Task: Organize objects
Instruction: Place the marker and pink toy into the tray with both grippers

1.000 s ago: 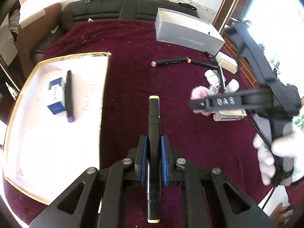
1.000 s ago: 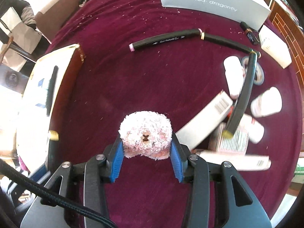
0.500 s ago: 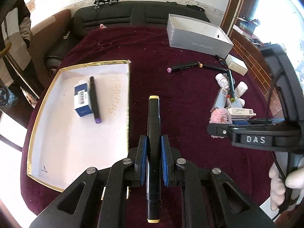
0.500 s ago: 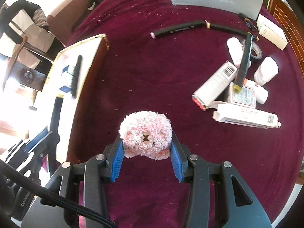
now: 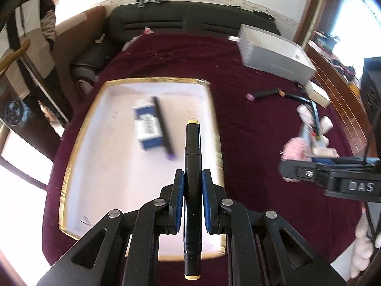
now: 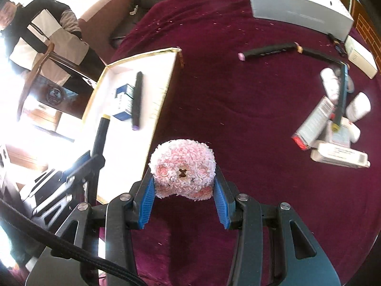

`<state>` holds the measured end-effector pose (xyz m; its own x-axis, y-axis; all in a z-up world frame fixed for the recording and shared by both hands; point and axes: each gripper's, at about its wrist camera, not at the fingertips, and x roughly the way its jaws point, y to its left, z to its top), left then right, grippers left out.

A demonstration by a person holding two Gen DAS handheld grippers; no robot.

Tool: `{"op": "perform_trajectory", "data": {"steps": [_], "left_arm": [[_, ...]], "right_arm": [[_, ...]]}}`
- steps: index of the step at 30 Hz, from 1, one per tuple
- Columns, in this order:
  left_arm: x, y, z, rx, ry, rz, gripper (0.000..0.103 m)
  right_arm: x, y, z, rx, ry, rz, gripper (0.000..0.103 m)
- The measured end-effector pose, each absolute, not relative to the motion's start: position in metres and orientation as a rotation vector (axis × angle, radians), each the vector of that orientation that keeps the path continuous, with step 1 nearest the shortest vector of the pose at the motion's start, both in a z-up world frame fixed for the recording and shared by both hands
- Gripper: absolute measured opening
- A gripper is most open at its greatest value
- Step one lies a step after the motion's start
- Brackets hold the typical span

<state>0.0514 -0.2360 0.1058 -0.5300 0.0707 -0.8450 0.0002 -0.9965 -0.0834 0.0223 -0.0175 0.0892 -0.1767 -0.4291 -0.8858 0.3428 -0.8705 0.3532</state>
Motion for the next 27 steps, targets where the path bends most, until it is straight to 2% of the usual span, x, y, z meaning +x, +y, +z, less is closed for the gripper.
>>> {"op": "perform_trajectory", "data": {"steps": [11,21,27], "left_arm": [[-0.029,-0.324,0.078,-1.549,-0.076,2.782,0.012],[-0.082,-0.353,0.019,-1.66,-0.163,2.688,0.012],[-0.088,-0.361,0.016,-1.636,-0.203,2.713,0.012]], "right_arm": [[-0.029,-0.099,0.092,1.562,-0.058,-2.06,0.043],[-0.086,-0.168,0.043,1.648,0.11,-2.084,0.043],[-0.109,-0.186,0.016,1.697,0.168,-2.089,0.043]]}}
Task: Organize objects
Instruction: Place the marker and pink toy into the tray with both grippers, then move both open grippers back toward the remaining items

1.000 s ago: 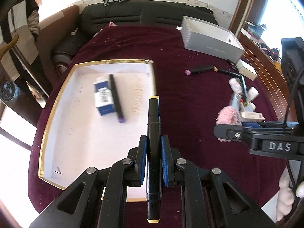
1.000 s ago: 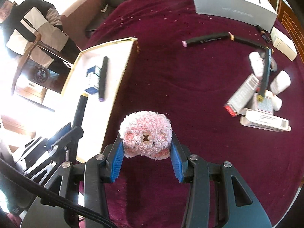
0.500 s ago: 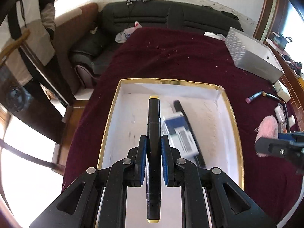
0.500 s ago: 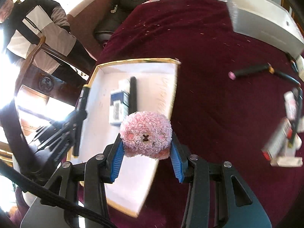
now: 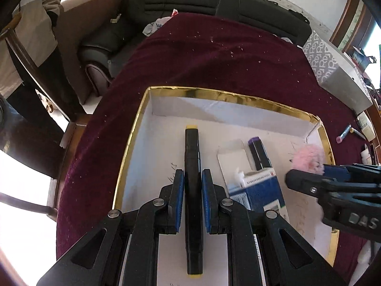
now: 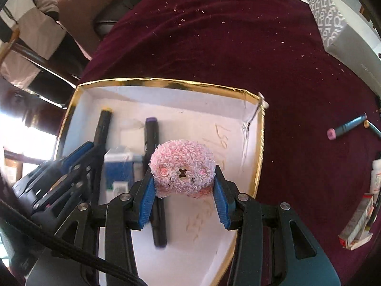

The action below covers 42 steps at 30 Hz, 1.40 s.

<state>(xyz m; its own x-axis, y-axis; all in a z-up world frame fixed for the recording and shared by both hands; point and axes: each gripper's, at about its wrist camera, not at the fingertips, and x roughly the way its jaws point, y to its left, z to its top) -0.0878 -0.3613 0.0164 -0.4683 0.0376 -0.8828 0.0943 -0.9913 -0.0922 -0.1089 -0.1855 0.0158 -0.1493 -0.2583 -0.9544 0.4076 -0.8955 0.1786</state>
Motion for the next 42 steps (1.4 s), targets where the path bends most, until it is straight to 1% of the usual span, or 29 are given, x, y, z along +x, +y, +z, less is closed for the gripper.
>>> {"op": "perform_trajectory", "data": {"steps": [3,6,10,15,17,19,20,21,23,32,35,42], "left_arm": [[-0.09,-0.365,0.018,1.583,0.198,-2.651,0.012],[-0.089,-0.367,0.022,1.565,0.169,-2.638,0.013],[-0.084,-0.367,0.034,1.526,0.116,-2.631,0.015],[-0.069,-0.368,0.058,1.479,0.122,-2.623,0.025],[-0.06,-0.366,0.07,1.459,0.133,-2.627,0.032],[-0.049,-0.363,0.082,1.441,0.132,-2.619,0.036],[-0.046,-0.361,0.086,1.436,0.134,-2.619,0.038],[-0.043,-0.359,0.09,1.432,0.138,-2.618,0.039],[-0.034,-0.352,0.098,1.427,0.14,-2.611,0.043],[-0.002,-0.294,0.128,1.386,0.035,-2.648,0.044],[0.004,-0.264,0.135,1.396,0.024,-2.665,0.044],[0.023,-0.186,0.156,1.376,-0.107,-2.723,0.044]], "right_arm": [[-0.115,-0.188,0.009,1.704,0.177,-2.091,0.044],[-0.119,-0.189,0.004,1.708,0.179,-2.095,0.049],[-0.12,-0.184,0.008,1.693,0.174,-2.107,0.052],[-0.116,-0.163,0.028,1.651,0.135,-2.137,0.052],[-0.114,-0.152,0.04,1.628,0.104,-2.154,0.052],[-0.107,-0.137,0.052,1.601,0.068,-2.175,0.054],[-0.103,-0.127,0.056,1.589,0.051,-2.183,0.057],[-0.096,-0.115,0.061,1.578,0.026,-2.193,0.059],[-0.09,-0.106,0.066,1.571,-0.001,-2.211,0.059],[-0.06,-0.024,0.065,1.567,-0.078,-2.268,0.059],[-0.06,0.001,0.062,1.579,-0.134,-2.261,0.059],[-0.061,0.058,0.075,1.519,-0.19,-2.27,0.059]]}}
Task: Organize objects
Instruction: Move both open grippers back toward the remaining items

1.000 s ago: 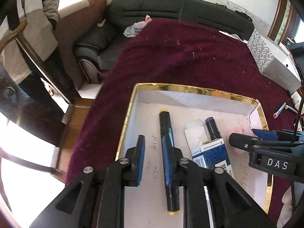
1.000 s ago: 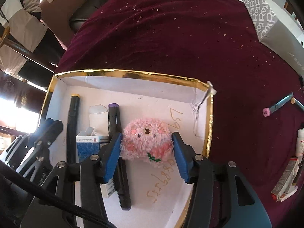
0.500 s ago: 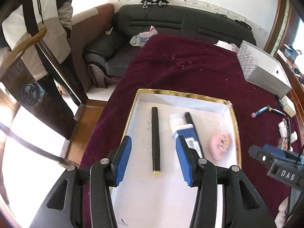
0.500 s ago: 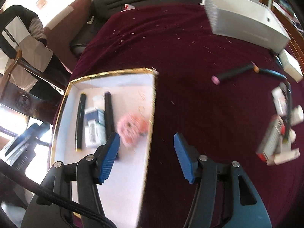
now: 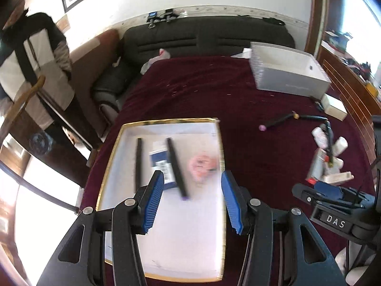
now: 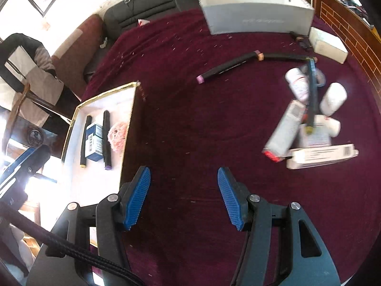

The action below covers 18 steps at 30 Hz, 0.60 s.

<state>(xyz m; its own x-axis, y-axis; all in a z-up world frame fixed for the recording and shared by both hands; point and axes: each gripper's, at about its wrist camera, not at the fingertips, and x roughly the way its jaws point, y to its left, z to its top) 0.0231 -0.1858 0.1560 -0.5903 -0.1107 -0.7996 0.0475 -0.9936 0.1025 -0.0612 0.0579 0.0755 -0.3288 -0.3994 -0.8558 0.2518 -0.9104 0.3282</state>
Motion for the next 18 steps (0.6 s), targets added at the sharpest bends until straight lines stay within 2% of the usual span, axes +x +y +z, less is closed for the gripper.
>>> {"op": "perform_trajectory", "data": {"steps": [13,18], "left_arm": [[0.04,-0.099,0.17,1.396,-0.202,-2.728,0.044],[0.04,-0.081,0.169,1.441,-0.186,-2.742,0.044]], "right_arm": [[-0.071,0.127,0.081,1.457,-0.26,-2.254,0.062],[-0.074,0.139,0.085,1.417,-0.257,-2.265,0.064]]}}
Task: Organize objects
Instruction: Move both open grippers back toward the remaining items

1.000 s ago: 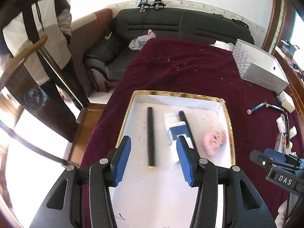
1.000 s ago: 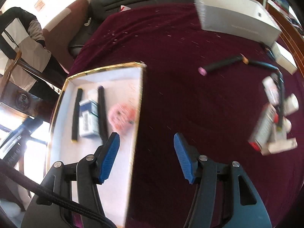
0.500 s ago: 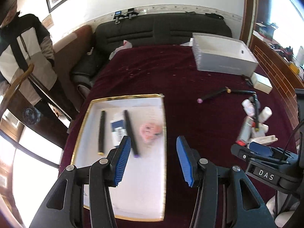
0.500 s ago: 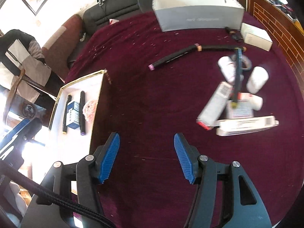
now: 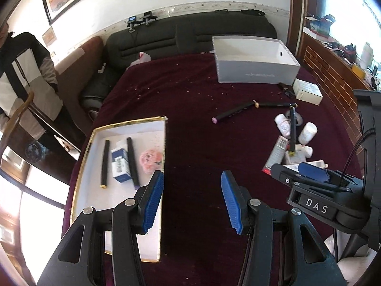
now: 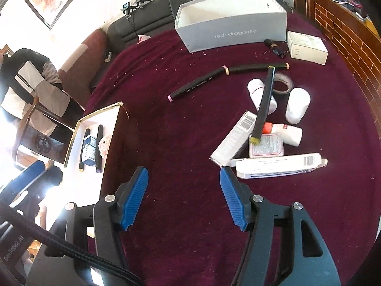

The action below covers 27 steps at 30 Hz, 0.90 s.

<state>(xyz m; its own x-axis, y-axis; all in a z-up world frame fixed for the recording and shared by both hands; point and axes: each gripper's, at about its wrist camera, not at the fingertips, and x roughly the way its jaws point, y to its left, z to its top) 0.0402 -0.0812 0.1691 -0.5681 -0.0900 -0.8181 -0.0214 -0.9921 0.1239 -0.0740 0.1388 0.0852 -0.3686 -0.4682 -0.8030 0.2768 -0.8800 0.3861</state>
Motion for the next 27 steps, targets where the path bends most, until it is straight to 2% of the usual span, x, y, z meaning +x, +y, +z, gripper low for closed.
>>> {"op": "perform_trajectory", "data": {"steps": [15,22,27], "left_arm": [[0.034,-0.061,0.136,1.617,-0.067,-2.721,0.044],[0.023,-0.07,0.11,1.71,0.104,-2.732,0.044],[0.01,-0.057,0.082,1.826,0.151,-2.738,0.044]], "right_arm": [[-0.096,0.184,0.07,1.477,-0.302,-2.325,0.066],[-0.101,0.213,0.068,1.495,-0.33,-2.389,0.066],[-0.103,0.25,0.054,1.574,-0.393,-2.449,0.066]]}}
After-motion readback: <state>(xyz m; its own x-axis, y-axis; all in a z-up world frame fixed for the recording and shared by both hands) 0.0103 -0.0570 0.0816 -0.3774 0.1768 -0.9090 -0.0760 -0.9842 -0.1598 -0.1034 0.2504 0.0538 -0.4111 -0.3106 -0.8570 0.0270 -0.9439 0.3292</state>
